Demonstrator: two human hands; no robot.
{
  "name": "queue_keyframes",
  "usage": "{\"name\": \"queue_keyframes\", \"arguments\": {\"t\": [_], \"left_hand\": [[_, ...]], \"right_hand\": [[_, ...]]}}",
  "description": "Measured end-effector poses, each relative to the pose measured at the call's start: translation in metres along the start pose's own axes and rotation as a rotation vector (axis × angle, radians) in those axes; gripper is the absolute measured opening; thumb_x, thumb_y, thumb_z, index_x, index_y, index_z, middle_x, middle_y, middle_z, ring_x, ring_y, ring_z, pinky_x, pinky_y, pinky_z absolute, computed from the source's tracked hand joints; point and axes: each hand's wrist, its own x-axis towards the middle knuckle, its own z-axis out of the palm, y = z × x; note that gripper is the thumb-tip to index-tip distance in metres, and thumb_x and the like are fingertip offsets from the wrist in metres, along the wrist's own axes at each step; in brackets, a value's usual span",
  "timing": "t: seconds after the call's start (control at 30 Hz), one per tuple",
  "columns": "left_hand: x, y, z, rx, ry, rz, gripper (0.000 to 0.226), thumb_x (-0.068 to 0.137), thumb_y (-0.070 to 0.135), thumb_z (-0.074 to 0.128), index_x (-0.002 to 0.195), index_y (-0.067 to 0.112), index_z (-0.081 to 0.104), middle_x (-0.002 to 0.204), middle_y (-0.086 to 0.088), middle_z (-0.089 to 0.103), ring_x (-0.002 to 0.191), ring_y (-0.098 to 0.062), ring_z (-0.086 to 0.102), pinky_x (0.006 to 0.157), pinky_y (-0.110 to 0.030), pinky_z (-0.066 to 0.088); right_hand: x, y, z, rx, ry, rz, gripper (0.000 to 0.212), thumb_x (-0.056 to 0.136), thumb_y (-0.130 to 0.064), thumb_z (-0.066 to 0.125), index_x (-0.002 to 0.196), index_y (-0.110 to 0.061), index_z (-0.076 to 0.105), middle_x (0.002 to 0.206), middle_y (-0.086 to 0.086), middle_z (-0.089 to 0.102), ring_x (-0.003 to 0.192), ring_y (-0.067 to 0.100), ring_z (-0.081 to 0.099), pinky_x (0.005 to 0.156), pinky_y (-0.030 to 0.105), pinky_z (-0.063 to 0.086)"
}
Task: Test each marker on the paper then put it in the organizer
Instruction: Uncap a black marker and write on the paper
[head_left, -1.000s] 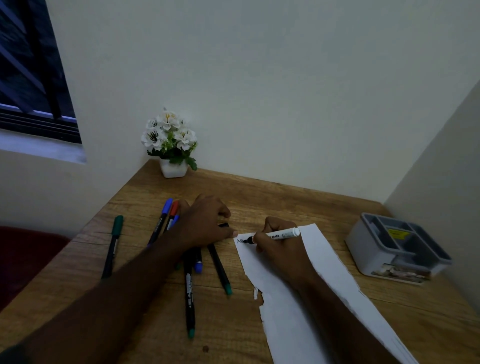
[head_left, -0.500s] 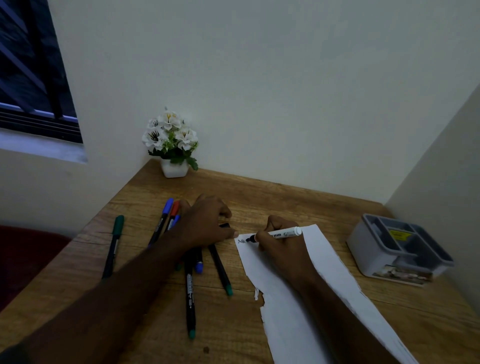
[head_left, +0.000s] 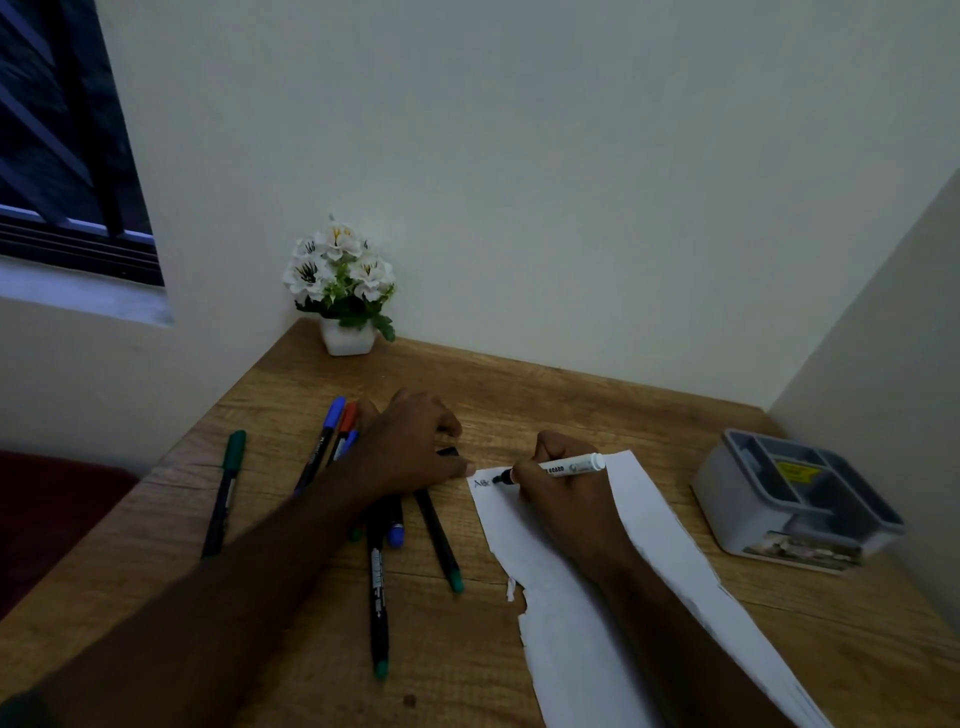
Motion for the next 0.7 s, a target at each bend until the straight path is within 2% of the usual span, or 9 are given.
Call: {"name": "queue_keyframes", "arguments": {"t": [0.1,0.23,0.37,0.53,0.7], "left_hand": [[-0.0005,0.0005,-0.0012,-0.014,-0.012,0.004,0.050,0.073,0.060,0.071,0.113,0.031,0.064,0.117,0.014,0.053,0.124,-0.013,0.039,0.105,-0.054,0.029],[-0.0010,0.0016,-0.0013,-0.005,-0.003,0.003,0.049,0.074,0.059,0.071,0.113,0.031,0.065,0.118,0.014,0.053,0.125,-0.012,0.037,0.106,-0.054,0.027],[-0.0004,0.0015,-0.0019,-0.012,-0.022,0.002,0.051,0.074,0.059,0.070,0.115,0.030,0.065,0.117,0.013,0.053,0.124,-0.014,0.038,0.105,-0.054,0.031],[-0.0009,0.0017,-0.0016,0.023,-0.008,-0.003,0.051,0.072,0.062,0.069,0.114,0.032,0.064,0.121,0.013,0.054,0.127,-0.015,0.037,0.106,-0.055,0.025],[-0.0002,0.0011,-0.0013,-0.012,-0.017,0.005,0.052,0.072,0.061,0.070,0.113,0.031,0.065,0.119,0.013,0.054,0.125,-0.015,0.038,0.105,-0.054,0.030]], "right_hand": [[0.0004,-0.0024,-0.0011,-0.006,0.010,-0.002,0.029,0.087,-0.013,0.068,0.073,0.007,0.052,0.060,0.014,0.053,0.047,0.006,0.043,0.043,0.013,0.033],[-0.0003,-0.0029,-0.0002,-0.014,0.002,-0.009,0.031,0.088,-0.012,0.068,0.073,0.010,0.051,0.065,0.022,0.055,0.049,0.006,0.041,0.046,0.016,0.032],[-0.0014,-0.0030,-0.0032,-0.019,-0.011,0.000,0.032,0.088,-0.014,0.068,0.074,0.010,0.050,0.060,0.009,0.049,0.047,0.004,0.040,0.043,0.012,0.032],[-0.0011,-0.0041,-0.0021,-0.016,0.011,-0.012,0.030,0.088,-0.012,0.068,0.075,0.010,0.052,0.061,0.012,0.052,0.048,0.002,0.044,0.044,0.011,0.034],[0.0002,-0.0009,0.0001,-0.028,0.033,-0.005,0.029,0.089,-0.015,0.068,0.077,0.008,0.054,0.070,0.022,0.059,0.052,0.004,0.045,0.046,0.014,0.035]]}}
